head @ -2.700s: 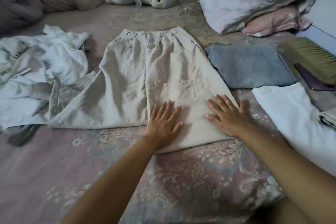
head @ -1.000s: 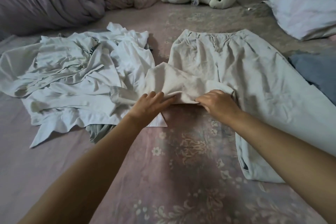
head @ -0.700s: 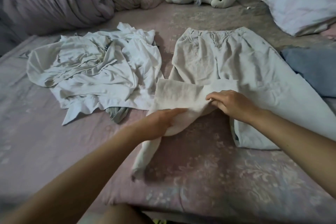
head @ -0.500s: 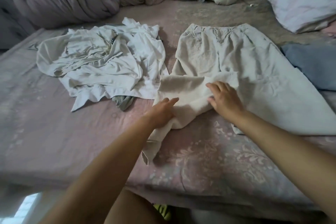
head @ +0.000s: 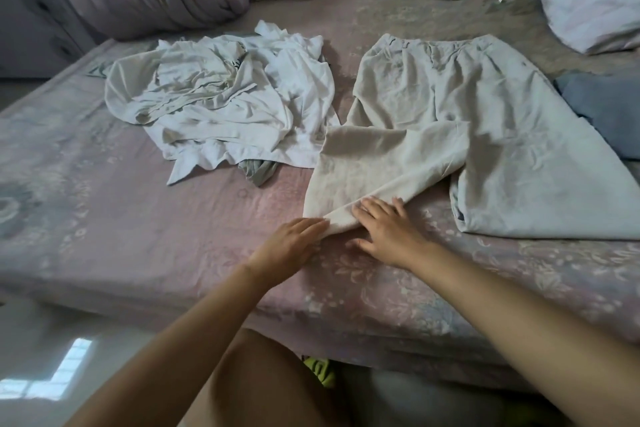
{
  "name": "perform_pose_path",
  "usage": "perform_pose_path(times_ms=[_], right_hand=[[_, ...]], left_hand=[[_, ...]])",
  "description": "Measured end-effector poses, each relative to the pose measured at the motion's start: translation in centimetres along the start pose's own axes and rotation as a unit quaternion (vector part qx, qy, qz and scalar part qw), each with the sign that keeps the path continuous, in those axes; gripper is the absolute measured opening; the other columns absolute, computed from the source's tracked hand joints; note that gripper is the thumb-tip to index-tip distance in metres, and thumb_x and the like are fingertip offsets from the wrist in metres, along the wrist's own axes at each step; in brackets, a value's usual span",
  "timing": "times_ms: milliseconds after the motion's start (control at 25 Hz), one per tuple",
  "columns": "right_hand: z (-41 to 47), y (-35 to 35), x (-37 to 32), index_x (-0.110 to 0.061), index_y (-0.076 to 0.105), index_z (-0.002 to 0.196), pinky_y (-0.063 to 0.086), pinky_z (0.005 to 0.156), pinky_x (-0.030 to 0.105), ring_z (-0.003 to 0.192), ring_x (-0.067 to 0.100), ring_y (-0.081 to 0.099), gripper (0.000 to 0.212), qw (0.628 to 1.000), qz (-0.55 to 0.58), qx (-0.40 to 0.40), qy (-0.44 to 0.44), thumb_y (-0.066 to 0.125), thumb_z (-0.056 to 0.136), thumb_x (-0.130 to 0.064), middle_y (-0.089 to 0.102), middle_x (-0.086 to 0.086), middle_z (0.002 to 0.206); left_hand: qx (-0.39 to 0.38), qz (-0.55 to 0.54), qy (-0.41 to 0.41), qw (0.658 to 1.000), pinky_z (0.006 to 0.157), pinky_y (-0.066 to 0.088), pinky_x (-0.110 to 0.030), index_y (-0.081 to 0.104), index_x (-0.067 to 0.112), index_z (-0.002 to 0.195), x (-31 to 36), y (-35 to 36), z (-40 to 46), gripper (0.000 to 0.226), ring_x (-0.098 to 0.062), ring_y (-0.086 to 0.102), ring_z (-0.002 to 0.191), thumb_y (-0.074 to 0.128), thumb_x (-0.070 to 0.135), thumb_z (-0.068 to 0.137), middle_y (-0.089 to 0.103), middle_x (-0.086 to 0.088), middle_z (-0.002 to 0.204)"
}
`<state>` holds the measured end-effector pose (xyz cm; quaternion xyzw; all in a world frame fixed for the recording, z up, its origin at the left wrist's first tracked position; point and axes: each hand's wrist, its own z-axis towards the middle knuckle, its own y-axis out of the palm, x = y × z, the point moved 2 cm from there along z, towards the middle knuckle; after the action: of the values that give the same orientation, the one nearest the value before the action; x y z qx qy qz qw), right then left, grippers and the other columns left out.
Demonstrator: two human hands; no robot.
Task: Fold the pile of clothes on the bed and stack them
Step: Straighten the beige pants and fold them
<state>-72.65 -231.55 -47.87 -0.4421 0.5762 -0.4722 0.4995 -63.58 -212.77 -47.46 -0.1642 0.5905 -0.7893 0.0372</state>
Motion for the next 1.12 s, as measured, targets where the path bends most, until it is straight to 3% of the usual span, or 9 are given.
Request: perform_pose_path(times_ms=[120,200,320,440,600,760,880,1000,1120], right_hand=[[-0.4,0.5,-2.3,-0.014,0.042,0.139,0.014,0.112,0.049,0.139,0.024,0.029,0.058,0.999,0.030,0.041,-0.008,0.055,0.091,-0.044,0.038,0.006,0.147],[-0.5,0.2,-3.6,-0.010,0.057,0.122,0.033,0.101,0.053,0.124,0.031,0.048,0.043,0.993,0.028,0.111,-0.017,0.065,0.084,-0.029,0.056,0.011,0.128],[-0.3,-0.9,-4.5,-0.009,0.059,0.106,0.048,0.081,0.050,0.097,0.034,0.061,0.044,0.983,0.063,0.169,0.016,0.058,0.079,-0.043,0.065,0.010,0.101],[-0.3,-1.2,-5.5,-0.006,0.059,0.100,0.047,0.081,0.052,0.095,0.033,0.061,0.060,0.982,0.079,0.173,0.012,0.041,0.080,-0.060,0.065,0.011,0.096],[-0.8,-1.7,-5.5,-0.004,0.061,0.098,0.047,0.082,0.049,0.093,0.033,0.061,0.046,0.965,0.091,0.246,0.018,0.040,0.085,-0.042,0.064,0.012,0.094],[-1.2,-3.5,-6.2,-0.009,0.060,0.092,0.045,0.073,0.039,0.084,0.026,0.054,0.023,0.906,0.082,0.399,0.113,0.049,0.083,-0.027,0.060,0.010,0.090],[-1.6,-3.8,-8.5,-0.008,0.061,0.093,0.045,0.069,0.038,0.076,0.027,0.059,0.033,0.916,0.133,0.378,0.039,0.046,0.089,-0.037,0.063,0.007,0.083],[-1.4,-4.0,-9.4,-0.008,0.059,0.095,0.043,0.070,0.040,0.075,0.030,0.062,0.039,0.931,0.149,0.327,0.069,0.040,0.090,-0.042,0.065,0.007,0.082],[-0.9,-4.7,-8.8,-0.007,0.059,0.086,0.042,0.065,0.038,0.063,0.029,0.060,0.031,0.921,0.162,0.337,0.104,0.043,0.090,-0.032,0.064,0.007,0.072]], left_hand=[[0.015,-0.136,-0.177,0.975,0.074,0.050,-0.035,0.069,0.004,0.101,0.8,-1.7,0.9,0.021,-0.027,0.061,0.084,0.067,0.016,0.083,0.065,-0.011,0.094],[0.021,-0.190,-0.254,0.948,0.066,0.044,-0.022,0.069,0.005,0.092,0.9,-2.9,1.5,0.012,-0.018,0.057,0.075,0.068,0.014,0.085,0.063,-0.006,0.084],[0.053,-0.292,-0.296,0.908,0.060,0.043,-0.011,0.067,0.007,0.092,1.6,-4.9,1.9,0.007,-0.006,0.055,0.069,0.064,0.012,0.088,0.064,-0.002,0.079],[0.066,-0.385,-0.312,0.866,0.067,0.048,-0.010,0.064,0.013,0.105,2.5,-5.8,1.7,0.022,-0.004,0.058,0.074,0.069,0.008,0.084,0.063,-0.002,0.085],[0.054,-0.498,-0.299,0.813,0.086,0.052,-0.022,0.053,0.014,0.124,2.2,-6.4,0.9,0.058,-0.009,0.062,0.092,0.073,-0.008,0.074,0.065,-0.004,0.104],[0.131,-0.478,-0.358,0.791,0.068,0.054,-0.018,0.057,0.013,0.108,2.7,-7.2,0.9,0.042,-0.009,0.062,0.081,0.075,-0.005,0.074,0.064,-0.003,0.096],[0.178,-0.389,-0.377,0.821,0.051,0.046,-0.021,0.065,0.015,0.080,2.8,-7.7,1.5,0.007,-0.007,0.058,0.061,0.072,0.014,0.083,0.065,0.001,0.072],[0.154,-0.355,-0.341,0.857,0.054,0.045,-0.018,0.065,0.019,0.071,3.1,-8.2,2.1,0.015,-0.001,0.058,0.056,0.069,0.018,0.086,0.065,0.005,0.065],[0.132,-0.388,-0.311,0.858,0.059,0.048,-0.018,0.066,0.022,0.073,3.5,-8.6,2.3,0.015,0.000,0.059,0.061,0.070,0.013,0.085,0.066,0.006,0.068]])
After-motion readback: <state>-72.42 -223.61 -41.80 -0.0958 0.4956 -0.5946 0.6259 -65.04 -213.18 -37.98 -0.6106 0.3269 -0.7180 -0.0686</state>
